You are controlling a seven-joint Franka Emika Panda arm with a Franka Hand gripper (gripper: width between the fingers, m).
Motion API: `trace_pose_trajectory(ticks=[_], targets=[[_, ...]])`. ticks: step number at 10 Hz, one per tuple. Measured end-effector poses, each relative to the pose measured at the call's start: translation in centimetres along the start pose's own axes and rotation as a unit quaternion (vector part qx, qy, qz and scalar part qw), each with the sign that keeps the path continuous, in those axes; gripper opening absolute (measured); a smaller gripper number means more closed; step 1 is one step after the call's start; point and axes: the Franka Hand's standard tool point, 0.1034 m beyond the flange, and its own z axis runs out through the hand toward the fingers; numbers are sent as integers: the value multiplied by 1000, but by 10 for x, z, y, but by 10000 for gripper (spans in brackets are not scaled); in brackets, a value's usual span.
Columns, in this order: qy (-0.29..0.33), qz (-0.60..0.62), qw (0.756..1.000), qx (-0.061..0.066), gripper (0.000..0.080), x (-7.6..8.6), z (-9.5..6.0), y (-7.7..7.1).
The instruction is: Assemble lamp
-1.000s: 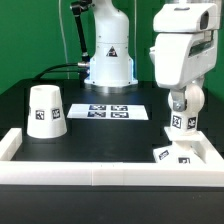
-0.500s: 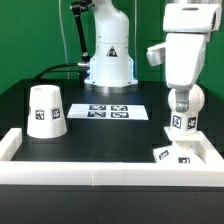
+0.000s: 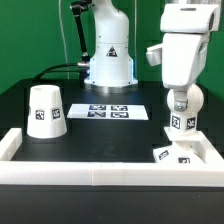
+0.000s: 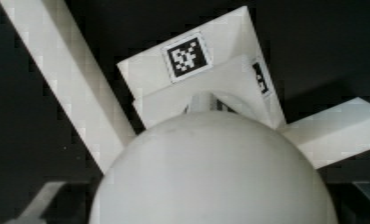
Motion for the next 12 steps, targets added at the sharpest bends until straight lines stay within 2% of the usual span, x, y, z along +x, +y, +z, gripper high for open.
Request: trace_pose_trajectory(ticks=[2,6,8,12], targets=[[3,112,994,-3,577,2,0,-1],[4,315,949,-2,578,2,0,-2],[4,358,934,-1,579,2,0,-2],[4,475,880,-1,579,1,0,-1]])
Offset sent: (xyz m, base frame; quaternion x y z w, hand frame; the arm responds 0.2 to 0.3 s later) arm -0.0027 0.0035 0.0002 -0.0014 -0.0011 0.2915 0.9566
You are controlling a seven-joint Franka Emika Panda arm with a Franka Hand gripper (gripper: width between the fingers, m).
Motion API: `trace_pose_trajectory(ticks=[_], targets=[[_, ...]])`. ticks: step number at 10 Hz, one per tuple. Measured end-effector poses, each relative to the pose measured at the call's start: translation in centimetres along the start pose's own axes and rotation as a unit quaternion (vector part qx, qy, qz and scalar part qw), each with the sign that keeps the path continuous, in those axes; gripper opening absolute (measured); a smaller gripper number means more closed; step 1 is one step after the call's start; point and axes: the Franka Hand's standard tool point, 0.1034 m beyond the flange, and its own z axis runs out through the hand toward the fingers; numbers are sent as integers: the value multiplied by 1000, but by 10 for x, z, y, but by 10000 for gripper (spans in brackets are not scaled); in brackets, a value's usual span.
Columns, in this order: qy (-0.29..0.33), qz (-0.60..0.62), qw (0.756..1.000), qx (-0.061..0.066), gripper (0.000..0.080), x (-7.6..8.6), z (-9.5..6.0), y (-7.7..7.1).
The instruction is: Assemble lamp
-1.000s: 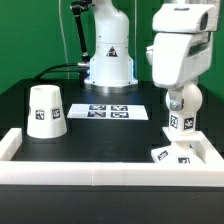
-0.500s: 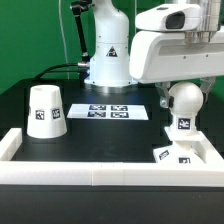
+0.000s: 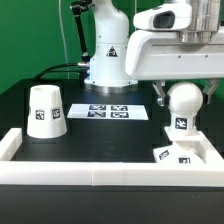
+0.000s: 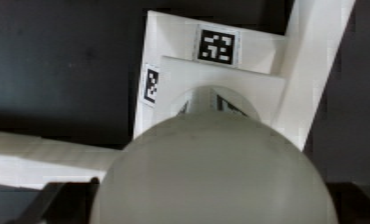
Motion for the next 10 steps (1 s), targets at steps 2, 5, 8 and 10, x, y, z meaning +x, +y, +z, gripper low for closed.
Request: trace_pose_trajectory(ticks=[2,5,8,10], targets=[[-1,123,992,0,579,-2,0,0],[-16,294,956,3,579,-5,0,-2],[-22,385,923,7,579,-5,0,-4],[-23,432,901,9,579,-5,0,-5]])
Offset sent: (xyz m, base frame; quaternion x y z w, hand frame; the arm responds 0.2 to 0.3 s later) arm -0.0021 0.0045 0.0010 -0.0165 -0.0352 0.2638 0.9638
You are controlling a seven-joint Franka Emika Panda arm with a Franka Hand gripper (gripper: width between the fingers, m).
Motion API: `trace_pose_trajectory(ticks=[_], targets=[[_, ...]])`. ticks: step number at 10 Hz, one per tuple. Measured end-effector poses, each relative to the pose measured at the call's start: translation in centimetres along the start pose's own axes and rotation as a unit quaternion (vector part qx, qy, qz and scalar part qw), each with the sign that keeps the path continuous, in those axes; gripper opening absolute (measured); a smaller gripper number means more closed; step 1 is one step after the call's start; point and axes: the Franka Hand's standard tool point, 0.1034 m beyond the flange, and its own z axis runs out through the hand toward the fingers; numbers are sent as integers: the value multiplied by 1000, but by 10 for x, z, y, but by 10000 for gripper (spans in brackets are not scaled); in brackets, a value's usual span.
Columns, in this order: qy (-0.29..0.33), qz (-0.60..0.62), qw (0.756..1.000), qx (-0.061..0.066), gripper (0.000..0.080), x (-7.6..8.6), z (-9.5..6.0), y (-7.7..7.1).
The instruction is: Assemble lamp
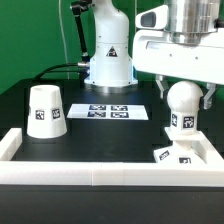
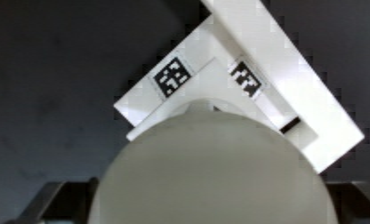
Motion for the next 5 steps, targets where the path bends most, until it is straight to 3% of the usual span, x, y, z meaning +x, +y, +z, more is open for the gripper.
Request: trace_pose_trajectory(ticks=[2,5], targets=[[-7,81,997,7,579,-1,0,0],[-36,259,965,18,579,-3,-1,-1]])
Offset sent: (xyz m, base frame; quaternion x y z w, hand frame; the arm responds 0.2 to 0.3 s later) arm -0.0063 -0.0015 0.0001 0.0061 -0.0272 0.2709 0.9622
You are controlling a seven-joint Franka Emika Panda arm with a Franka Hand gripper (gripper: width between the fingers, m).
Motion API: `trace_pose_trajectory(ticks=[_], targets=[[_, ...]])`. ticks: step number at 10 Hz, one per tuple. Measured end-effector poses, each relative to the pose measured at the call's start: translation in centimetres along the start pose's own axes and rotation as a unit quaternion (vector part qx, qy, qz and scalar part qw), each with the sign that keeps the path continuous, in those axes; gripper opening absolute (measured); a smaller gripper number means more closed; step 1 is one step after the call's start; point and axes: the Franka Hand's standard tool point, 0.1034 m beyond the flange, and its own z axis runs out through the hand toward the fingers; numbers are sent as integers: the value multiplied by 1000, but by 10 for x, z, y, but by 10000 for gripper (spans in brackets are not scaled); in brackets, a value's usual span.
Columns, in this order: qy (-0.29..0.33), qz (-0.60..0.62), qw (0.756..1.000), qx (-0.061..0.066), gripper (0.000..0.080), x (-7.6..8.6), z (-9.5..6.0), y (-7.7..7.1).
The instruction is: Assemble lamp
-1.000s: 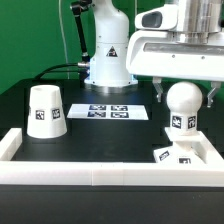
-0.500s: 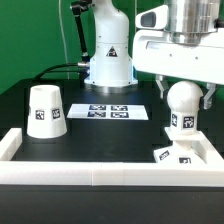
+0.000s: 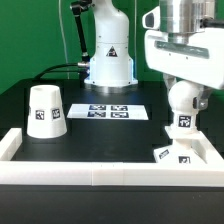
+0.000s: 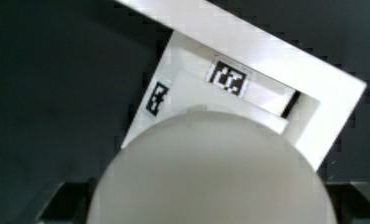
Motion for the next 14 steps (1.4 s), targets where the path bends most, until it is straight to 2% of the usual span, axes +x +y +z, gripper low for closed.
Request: trace_pose_trajectory(ticks=[3,4,5,6,8,9,11,14], targets=[[-14,101,995,4,579,0,-1,-2],[-16,122,992,4,640,-2,-1,-3],[-16,118,993,5,640,-3,-1,-3],[-16,114,993,5,688,-3,-1,-3],[-12,71,997,3,696,-7,-2,-3],[-12,30,999,4,696,-16,-3,-5],[-17,-19,1000,-4,698,-32,-4,-2],[-17,-18,1000,-4,698,-31,-3,-1]])
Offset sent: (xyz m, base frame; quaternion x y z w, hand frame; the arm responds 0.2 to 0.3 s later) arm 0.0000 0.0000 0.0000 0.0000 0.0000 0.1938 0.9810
